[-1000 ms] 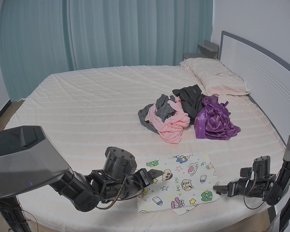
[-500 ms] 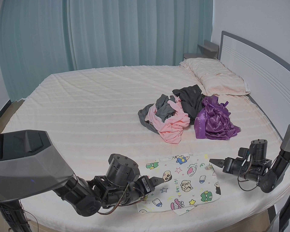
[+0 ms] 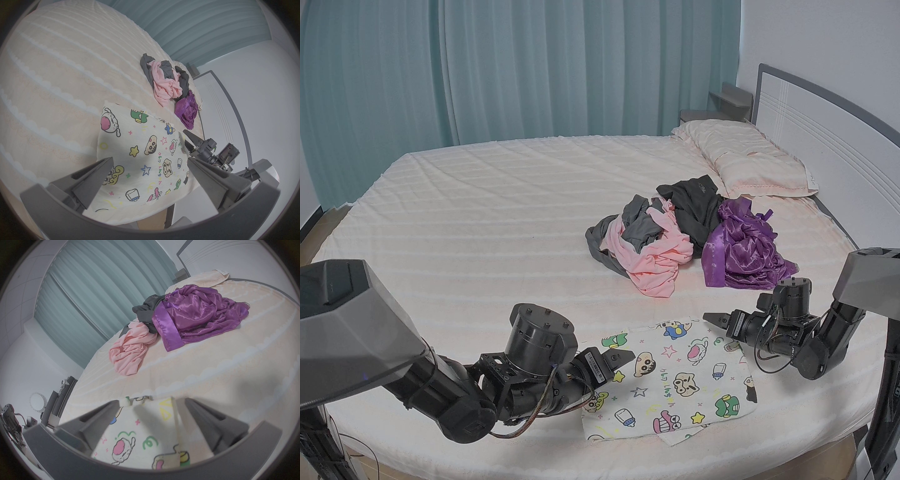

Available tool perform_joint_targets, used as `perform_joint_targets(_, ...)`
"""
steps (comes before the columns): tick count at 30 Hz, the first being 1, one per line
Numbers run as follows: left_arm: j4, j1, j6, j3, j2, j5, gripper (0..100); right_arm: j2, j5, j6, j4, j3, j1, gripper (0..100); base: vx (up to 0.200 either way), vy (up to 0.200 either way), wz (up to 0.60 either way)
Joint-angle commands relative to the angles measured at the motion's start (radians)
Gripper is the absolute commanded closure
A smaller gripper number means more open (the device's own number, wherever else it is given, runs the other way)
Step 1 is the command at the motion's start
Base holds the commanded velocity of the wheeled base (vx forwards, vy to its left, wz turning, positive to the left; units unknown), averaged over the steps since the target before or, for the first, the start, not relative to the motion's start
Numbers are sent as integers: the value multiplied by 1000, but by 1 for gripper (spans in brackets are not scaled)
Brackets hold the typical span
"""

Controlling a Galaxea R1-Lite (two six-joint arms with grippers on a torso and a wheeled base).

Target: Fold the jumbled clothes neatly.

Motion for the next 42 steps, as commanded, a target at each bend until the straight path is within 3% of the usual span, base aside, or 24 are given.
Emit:
perform_joint_targets(1,-1,2,0,-4,-5,1,0,67,-2,1,-2,-43,-2,100,0,0,0)
perform_joint_targets(20,-1,2,1,-7,29,-2,0,60,-26,25,-14,-63,-19,100,0,0,0)
perform_joint_targets(21,-1,3,1,-7,26,-2,0,56,-26,33,-15,-63,-24,0,0,0,0)
perform_joint_targets(25,-1,23,6,-8,15,0,0,19,-25,44,-44,-43,-47,0,0,0,0)
perform_joint_targets(31,5,132,116,-14,-94,6,0,-137,-28,33,-117,90,-100,0,0,0,0)
perform_joint_targets(36,8,215,216,32,-278,106,0,-380,-28,9,-117,231,-109,0,0,0,0)
perform_joint_targets(39,2,252,329,122,-451,207,0,-598,-31,-77,-113,365,-102,0,0,0,0)
perform_joint_targets(40,2,252,329,122,-451,207,0,-598,-31,-77,-113,365,-102,0,0,0,0)
perform_joint_targets(42,1,255,391,205,-600,293,0,-757,-46,-145,-104,464,-97,0,0,0,0)
